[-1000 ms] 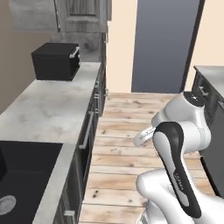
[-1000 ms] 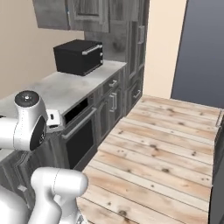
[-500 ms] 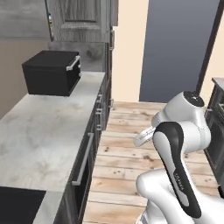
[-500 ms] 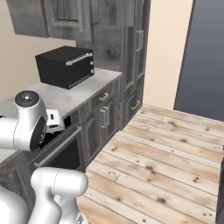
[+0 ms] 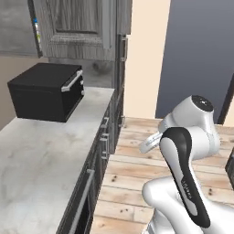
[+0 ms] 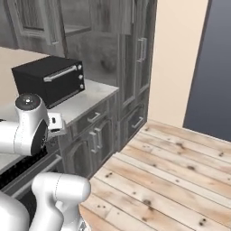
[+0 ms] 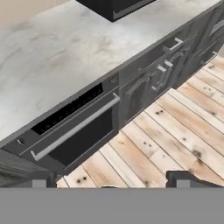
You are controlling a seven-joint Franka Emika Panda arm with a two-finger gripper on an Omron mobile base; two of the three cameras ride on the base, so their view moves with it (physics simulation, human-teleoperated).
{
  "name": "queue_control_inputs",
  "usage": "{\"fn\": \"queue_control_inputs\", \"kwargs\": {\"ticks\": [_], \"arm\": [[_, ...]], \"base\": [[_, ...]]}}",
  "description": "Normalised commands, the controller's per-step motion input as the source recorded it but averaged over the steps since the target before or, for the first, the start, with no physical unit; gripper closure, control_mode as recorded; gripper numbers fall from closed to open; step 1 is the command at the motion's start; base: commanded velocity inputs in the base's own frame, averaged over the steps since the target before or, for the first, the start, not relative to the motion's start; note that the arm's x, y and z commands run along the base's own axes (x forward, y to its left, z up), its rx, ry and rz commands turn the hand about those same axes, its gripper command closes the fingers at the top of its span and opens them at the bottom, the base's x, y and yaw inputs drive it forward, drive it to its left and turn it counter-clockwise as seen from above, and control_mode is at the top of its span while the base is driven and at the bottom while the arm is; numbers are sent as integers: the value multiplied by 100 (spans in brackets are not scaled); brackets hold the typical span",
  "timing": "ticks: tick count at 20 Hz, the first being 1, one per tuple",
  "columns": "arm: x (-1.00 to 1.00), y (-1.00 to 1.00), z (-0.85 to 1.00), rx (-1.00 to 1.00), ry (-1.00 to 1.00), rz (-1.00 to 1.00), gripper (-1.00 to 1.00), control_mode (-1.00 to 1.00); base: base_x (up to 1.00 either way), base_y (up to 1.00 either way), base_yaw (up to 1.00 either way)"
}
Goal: Move the mayonnaise and condiment bottle from the cabinet to the dining counter.
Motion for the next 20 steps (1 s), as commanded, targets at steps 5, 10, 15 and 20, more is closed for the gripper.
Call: {"fn": "queue_control_inputs", "kwargs": {"ticks": [5,10,15,20], "arm": [[0,0,0,0,0,0,-100,100],[0,0,0,0,0,0,-100,100],[0,0,0,0,0,0,-100,100],[0,0,0,0,0,0,-100,100]], "base": [[100,-17,20],[100,-4,24],[97,0,29],[72,0,35]]}}
